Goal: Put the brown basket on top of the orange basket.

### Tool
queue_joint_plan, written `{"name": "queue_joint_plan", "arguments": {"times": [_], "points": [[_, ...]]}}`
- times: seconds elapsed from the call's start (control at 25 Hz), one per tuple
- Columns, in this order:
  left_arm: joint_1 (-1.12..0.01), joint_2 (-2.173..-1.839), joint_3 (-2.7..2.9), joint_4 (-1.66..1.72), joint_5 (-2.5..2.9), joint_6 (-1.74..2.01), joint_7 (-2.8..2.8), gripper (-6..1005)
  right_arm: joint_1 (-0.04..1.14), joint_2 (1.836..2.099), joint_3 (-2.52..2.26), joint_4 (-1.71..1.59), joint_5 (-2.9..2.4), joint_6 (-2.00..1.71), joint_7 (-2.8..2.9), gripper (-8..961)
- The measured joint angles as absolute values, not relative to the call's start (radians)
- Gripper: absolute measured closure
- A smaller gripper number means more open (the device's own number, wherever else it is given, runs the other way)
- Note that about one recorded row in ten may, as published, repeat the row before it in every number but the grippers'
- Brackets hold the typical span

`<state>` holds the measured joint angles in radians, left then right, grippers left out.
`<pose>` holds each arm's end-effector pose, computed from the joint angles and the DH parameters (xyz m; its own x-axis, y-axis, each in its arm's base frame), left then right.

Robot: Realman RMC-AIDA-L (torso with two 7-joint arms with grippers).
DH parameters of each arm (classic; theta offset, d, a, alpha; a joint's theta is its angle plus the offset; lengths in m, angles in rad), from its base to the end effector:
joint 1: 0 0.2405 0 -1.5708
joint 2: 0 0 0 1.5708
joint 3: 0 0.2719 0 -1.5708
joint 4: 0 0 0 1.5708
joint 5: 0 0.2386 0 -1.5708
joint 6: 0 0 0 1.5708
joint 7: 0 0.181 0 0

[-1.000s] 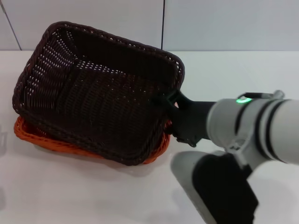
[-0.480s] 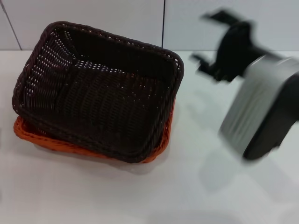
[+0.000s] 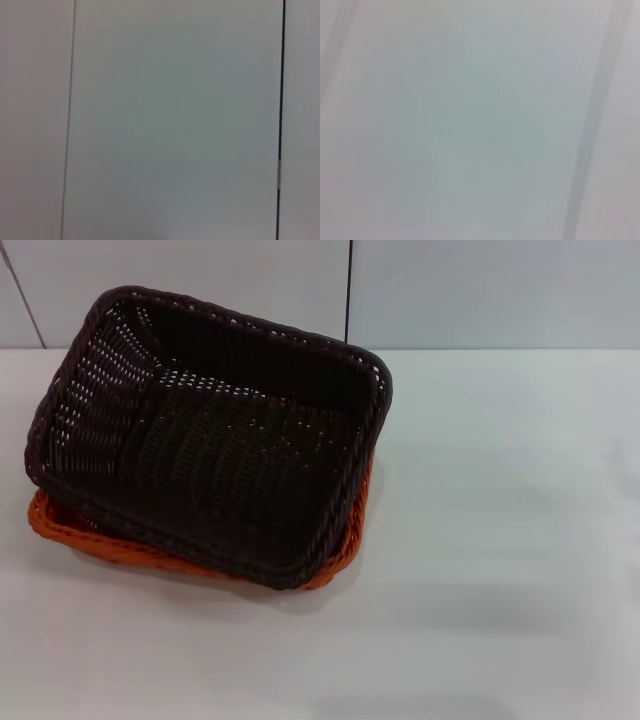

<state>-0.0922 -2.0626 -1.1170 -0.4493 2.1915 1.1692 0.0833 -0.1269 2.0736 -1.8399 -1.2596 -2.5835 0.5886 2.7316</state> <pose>-0.4341 0.2999 0.0221 0.6962 -0.0665 0.7147 0.6886 0.3433 -0.6388 0.2937 0.3622 0.0437 0.8119 0.0945 -0.5761 -0.5831 0.0844 -0.8080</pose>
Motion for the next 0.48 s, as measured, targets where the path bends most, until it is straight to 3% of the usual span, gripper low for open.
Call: {"name": "queue_joint_plan", "arguments": {"times": [0.24, 0.48], "points": [[-0.1, -2.062, -1.109, -0.405, 2.2, 1.219, 0.064, 242, -0.094, 2.074, -1.919, -0.976, -2.529, 0.965, 2.95, 192], [-0.092, -2.062, -1.091, -0.367, 2.272, 1.232, 0.057, 242, -0.061, 2.073, -2.027, -0.867, -2.51, 1.098, 2.953, 192]]}}
